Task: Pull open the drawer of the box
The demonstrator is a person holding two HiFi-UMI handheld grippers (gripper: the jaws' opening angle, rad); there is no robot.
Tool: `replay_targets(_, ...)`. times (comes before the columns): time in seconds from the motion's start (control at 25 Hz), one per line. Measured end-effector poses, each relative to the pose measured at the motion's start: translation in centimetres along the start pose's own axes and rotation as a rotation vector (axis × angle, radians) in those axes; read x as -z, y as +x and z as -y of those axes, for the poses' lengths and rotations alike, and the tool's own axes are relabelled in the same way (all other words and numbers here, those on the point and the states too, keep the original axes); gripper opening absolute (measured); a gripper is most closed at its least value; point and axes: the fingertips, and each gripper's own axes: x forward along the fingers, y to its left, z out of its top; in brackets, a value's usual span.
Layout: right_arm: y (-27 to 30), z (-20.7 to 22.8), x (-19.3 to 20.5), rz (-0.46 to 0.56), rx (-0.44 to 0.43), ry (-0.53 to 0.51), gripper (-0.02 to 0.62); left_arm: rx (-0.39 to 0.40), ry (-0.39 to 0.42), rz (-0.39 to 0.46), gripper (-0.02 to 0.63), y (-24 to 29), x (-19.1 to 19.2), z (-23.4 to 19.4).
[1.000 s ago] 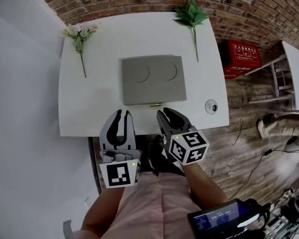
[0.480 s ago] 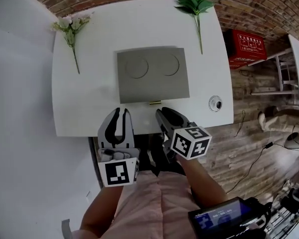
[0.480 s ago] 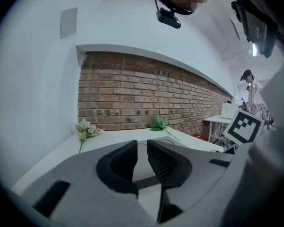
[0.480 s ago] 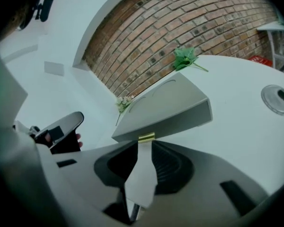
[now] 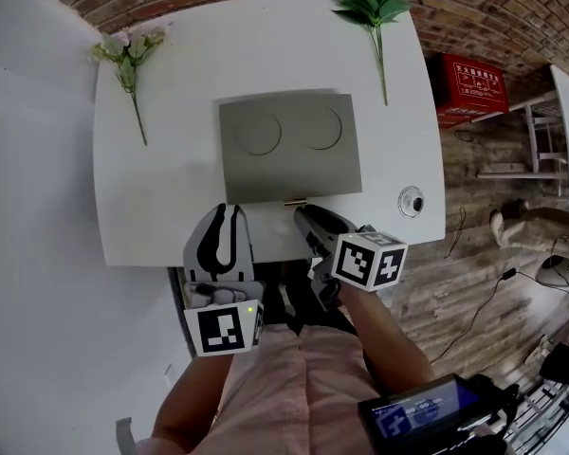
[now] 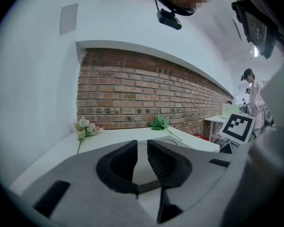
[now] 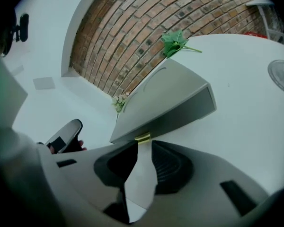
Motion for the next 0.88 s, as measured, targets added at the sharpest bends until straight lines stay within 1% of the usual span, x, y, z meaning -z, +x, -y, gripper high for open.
replay_targets(0.4,1.1,-0.4,-0.6,-0.048,-0.061,0.065,0.115,-0.001,-0.006,-0.008,0.067,0.8,-0.1,-0.6)
replay_targets(0.68,1.2,-0.2,-0.5,-0.076,-0.093,0.116,0.074,-0.006,0.0,-0.012,0.067,1.3,-0.3,-1.0)
replay_targets(0.88,1.2,-0.2,-0.4,-0.085,-0.106,0.13,0.066,-0.006,0.007,-0.015,0.067,1.3,-0.3,-0.9)
